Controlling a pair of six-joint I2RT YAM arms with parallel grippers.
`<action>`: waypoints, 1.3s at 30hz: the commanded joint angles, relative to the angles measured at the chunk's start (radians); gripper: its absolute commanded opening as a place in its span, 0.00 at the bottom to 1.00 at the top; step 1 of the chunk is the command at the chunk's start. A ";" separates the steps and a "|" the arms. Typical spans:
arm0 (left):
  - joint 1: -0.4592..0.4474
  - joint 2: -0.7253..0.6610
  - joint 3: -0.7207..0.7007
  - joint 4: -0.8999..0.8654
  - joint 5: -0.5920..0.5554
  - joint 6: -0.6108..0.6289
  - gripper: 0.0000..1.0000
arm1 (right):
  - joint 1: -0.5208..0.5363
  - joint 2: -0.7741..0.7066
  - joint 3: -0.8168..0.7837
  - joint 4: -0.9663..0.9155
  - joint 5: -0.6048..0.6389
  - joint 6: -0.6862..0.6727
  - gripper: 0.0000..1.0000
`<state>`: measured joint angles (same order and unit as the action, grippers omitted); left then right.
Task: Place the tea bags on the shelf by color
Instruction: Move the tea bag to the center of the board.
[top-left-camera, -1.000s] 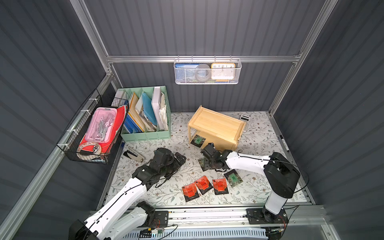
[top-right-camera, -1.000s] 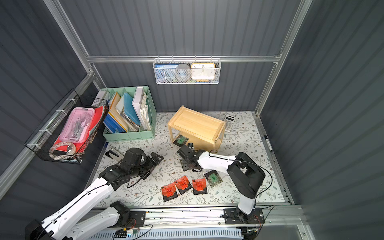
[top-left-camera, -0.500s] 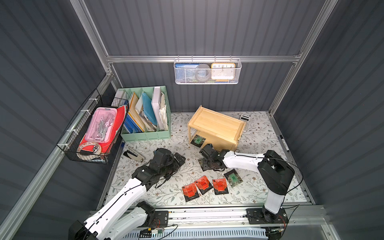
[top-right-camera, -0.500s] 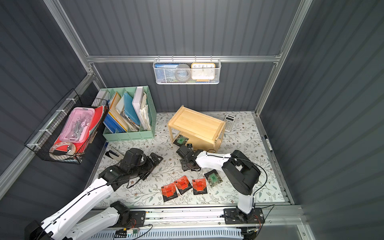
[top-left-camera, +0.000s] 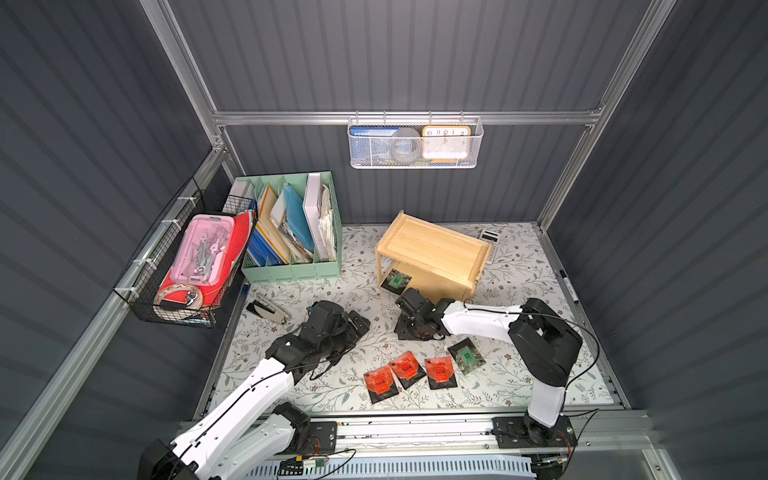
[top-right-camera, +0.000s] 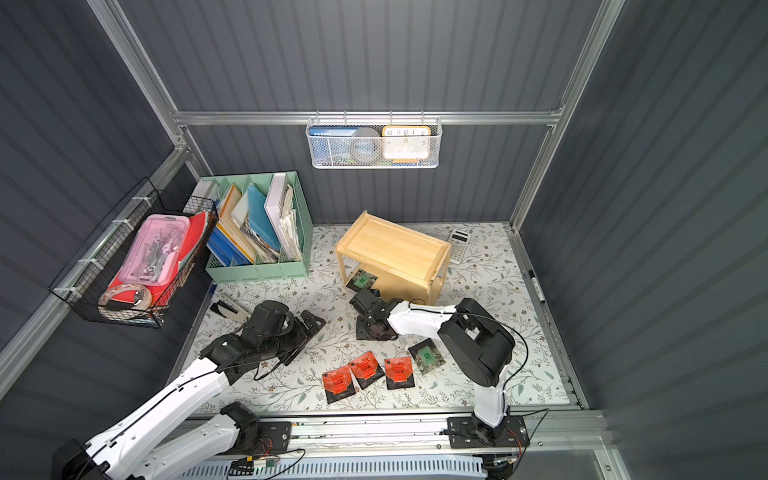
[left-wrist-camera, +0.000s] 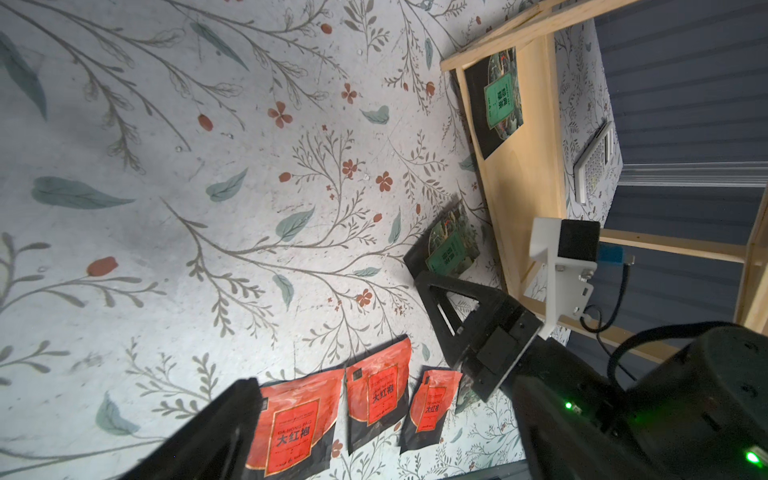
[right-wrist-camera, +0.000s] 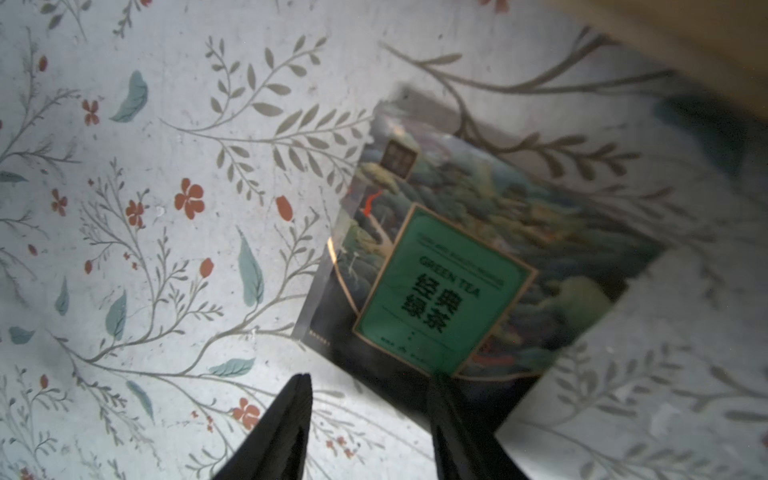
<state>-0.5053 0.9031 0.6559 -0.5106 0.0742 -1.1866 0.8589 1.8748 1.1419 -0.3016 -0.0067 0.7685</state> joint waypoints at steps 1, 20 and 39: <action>-0.003 -0.016 -0.016 0.012 -0.011 -0.013 1.00 | 0.017 0.030 0.023 -0.006 -0.052 0.038 0.50; -0.002 -0.075 -0.089 0.031 -0.011 -0.049 1.00 | 0.098 0.060 0.021 0.074 -0.152 0.150 0.50; -0.002 0.024 -0.132 0.193 0.048 -0.049 1.00 | 0.066 -0.063 0.032 -0.058 -0.026 0.154 0.43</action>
<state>-0.5053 0.9077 0.5358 -0.3599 0.1059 -1.2293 0.9379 1.8122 1.1637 -0.2932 -0.0669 0.9108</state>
